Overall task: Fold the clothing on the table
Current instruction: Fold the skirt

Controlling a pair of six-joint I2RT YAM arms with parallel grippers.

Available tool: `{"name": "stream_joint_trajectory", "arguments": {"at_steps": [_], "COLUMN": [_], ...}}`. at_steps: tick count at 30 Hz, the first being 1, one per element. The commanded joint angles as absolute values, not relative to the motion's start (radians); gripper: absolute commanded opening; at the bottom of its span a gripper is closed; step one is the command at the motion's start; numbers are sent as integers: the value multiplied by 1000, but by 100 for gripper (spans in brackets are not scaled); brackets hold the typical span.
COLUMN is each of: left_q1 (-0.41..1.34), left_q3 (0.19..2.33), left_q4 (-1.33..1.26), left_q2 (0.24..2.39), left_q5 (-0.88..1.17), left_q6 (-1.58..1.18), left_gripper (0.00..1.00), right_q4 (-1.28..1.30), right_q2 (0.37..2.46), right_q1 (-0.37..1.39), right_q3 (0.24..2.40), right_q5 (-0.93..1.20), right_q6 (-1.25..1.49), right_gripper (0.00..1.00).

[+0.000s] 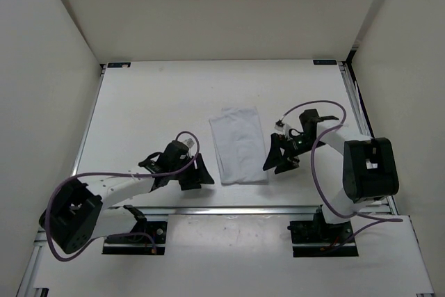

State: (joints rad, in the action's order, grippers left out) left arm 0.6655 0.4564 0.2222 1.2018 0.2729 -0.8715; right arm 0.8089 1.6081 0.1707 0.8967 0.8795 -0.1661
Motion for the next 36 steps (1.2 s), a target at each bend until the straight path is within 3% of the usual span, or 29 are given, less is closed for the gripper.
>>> {"name": "stream_joint_trajectory", "arguments": {"at_steps": [1, 13, 26, 31, 34, 36], "left_q1": [716, 769, 795, 810, 819, 815], "left_q3": [419, 431, 518, 505, 491, 488], "left_q4": [-64, -94, -241, -353, -399, -411], "left_q2": [1195, 1359, 1583, 1632, 1634, 1631], "left_q5": [295, 181, 169, 189, 196, 201], "left_q6": [-1070, -1155, -1170, -1204, -1206, -1212], "left_gripper": [70, 80, 79, 67, 46, 22], "right_q4": [732, 608, 546, 520, 514, 506], "right_q2": [1559, 1591, 1629, 1643, 1647, 1640], "right_q1": [109, 173, 233, 244, 235, 229], "right_q3": [845, 770, 769, 767, 764, 758], "right_q5": [887, 813, 741, 739, 742, 744], "right_q6": [-118, -32, -9, -18, -18, -14], "right_gripper": [99, 99, 96, 88, 76, 62]}}
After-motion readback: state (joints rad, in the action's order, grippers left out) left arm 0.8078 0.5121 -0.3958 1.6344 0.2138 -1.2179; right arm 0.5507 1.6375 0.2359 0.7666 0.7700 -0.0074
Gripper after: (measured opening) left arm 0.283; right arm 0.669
